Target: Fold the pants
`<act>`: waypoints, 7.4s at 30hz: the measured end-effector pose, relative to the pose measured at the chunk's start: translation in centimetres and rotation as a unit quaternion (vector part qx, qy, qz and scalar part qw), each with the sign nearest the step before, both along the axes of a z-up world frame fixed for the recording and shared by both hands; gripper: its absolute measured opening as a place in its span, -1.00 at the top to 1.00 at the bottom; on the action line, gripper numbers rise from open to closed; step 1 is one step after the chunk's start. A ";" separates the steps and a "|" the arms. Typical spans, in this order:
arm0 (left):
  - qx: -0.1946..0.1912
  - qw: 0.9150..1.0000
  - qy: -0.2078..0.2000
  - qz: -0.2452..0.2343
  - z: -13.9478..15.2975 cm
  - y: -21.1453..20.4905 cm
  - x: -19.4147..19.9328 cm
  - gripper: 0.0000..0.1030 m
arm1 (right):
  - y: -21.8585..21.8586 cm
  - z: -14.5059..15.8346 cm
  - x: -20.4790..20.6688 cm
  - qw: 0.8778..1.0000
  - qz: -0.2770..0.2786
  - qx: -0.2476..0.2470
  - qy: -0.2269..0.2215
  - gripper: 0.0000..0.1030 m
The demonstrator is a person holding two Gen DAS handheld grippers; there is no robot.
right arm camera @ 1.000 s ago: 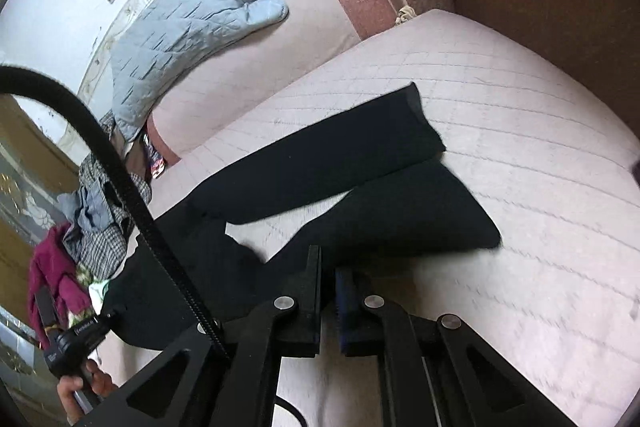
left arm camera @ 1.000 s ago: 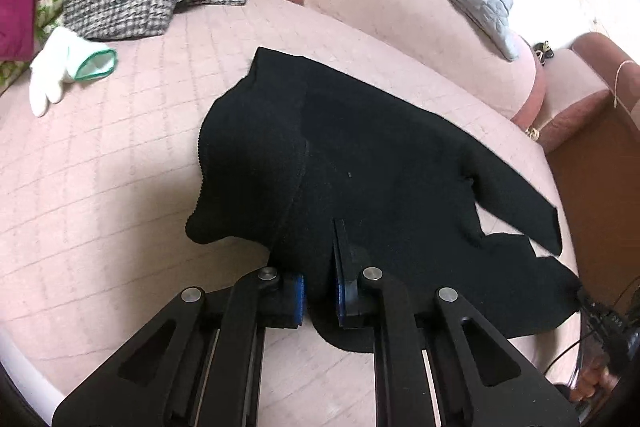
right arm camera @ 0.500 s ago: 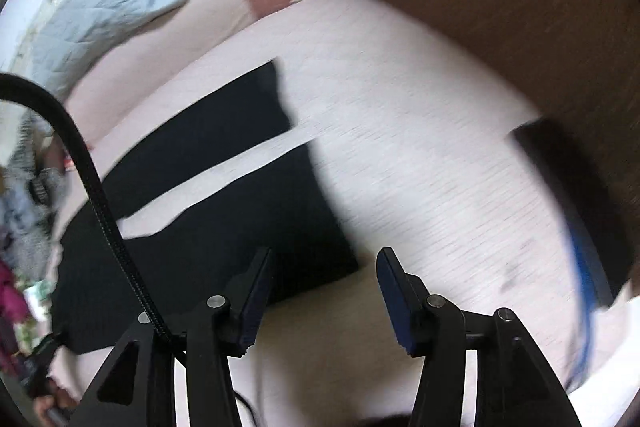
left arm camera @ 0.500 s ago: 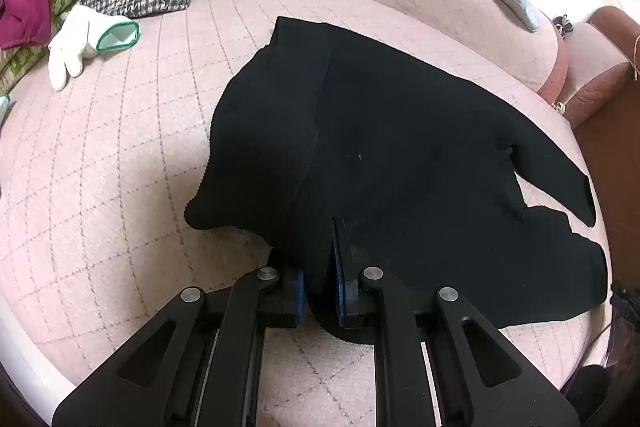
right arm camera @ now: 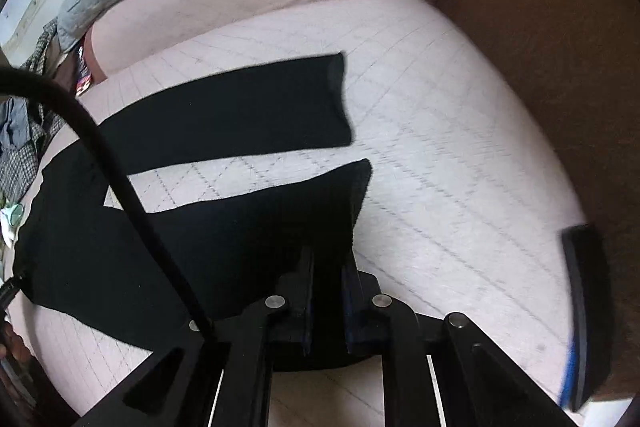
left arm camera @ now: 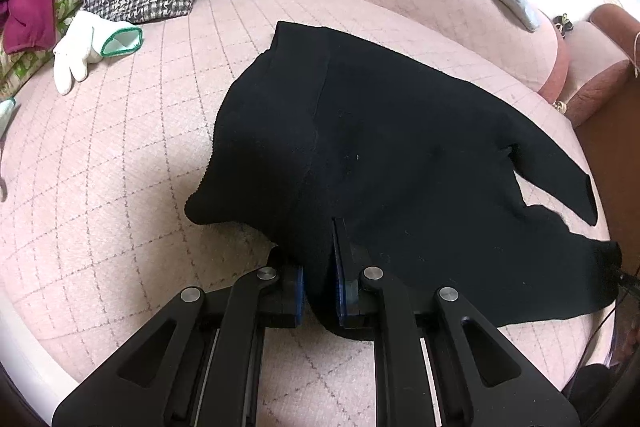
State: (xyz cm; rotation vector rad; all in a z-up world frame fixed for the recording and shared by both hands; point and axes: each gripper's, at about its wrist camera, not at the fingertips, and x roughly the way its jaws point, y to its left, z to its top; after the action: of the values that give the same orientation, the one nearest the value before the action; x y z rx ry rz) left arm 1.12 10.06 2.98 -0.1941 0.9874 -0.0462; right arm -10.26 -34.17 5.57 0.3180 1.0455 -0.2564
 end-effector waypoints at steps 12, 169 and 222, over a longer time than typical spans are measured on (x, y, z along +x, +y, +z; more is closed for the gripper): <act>-0.031 0.999 0.016 0.014 0.0 1.7 -0.5 0.60 | -2.2 -1.3 -0.1 0.997 -0.048 0.023 0.053 0.16; -0.077 0.993 -0.069 -0.051 3.8 8.7 1.9 0.67 | 31.7 3.8 6.5 0.897 0.411 -0.006 -0.163 0.90; -0.075 0.979 -0.080 -0.169 3.9 -4.8 -3.1 -0.05 | 7.8 5.3 3.8 0.989 0.114 0.065 -0.075 0.04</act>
State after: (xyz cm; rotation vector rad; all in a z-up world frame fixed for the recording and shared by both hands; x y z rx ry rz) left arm -2.03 5.22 6.92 -0.1564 0.8467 -0.4428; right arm -6.43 -26.40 10.85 0.3268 0.9412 0.0408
